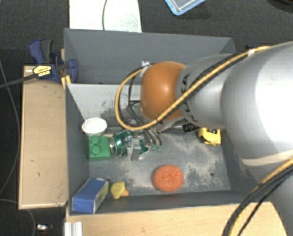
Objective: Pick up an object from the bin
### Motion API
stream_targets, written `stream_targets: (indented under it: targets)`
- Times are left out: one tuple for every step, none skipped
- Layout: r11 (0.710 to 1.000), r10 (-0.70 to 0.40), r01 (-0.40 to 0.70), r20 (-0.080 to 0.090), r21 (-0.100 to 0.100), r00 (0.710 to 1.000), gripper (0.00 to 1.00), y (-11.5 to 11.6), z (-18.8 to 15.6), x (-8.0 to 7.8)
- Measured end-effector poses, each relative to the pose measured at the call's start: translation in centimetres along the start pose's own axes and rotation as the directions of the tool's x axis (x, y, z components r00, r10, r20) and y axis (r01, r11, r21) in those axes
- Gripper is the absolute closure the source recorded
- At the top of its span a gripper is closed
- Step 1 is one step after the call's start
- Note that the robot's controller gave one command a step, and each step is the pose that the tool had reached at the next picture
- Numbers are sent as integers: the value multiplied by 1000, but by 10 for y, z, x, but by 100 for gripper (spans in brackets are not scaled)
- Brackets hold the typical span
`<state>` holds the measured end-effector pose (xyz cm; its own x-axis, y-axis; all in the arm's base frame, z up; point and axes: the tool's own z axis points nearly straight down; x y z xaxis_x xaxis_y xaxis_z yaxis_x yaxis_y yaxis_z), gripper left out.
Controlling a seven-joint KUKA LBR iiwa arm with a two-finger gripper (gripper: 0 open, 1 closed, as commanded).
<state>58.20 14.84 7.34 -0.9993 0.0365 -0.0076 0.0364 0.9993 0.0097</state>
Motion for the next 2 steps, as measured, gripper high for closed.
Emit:
stream_targets:
  targets:
    - [1000,-28,28,-2,4,1000,100,3,-55,-1]
    - [998,64,-64,-2,1,998,100,0,-124,-4]
